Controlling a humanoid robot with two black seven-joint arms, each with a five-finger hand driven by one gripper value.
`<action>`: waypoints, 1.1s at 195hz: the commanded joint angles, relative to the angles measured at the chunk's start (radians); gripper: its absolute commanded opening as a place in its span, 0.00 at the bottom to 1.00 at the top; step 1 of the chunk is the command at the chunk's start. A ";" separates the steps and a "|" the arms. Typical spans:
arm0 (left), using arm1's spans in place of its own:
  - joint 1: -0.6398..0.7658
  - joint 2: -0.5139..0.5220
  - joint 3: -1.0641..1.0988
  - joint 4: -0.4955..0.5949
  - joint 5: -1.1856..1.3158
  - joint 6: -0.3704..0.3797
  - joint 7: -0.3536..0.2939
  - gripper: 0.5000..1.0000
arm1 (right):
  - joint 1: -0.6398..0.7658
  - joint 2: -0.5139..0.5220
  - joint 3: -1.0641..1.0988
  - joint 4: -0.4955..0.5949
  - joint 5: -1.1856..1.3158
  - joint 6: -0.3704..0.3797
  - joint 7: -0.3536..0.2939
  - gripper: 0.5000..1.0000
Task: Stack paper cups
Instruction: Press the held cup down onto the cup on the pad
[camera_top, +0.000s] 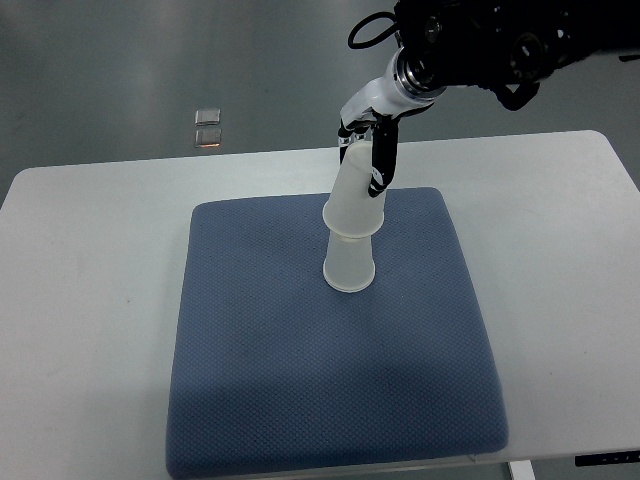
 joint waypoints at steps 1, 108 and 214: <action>0.000 0.000 0.000 0.000 -0.001 0.000 0.000 1.00 | -0.005 0.000 0.000 0.000 0.001 -0.008 0.000 0.44; 0.000 0.000 0.000 0.000 -0.001 0.000 0.000 1.00 | -0.063 0.000 0.000 0.000 0.009 -0.058 0.000 0.45; 0.001 0.000 -0.002 0.000 -0.001 0.000 0.000 1.00 | -0.121 0.000 0.000 0.000 0.009 -0.114 0.000 0.56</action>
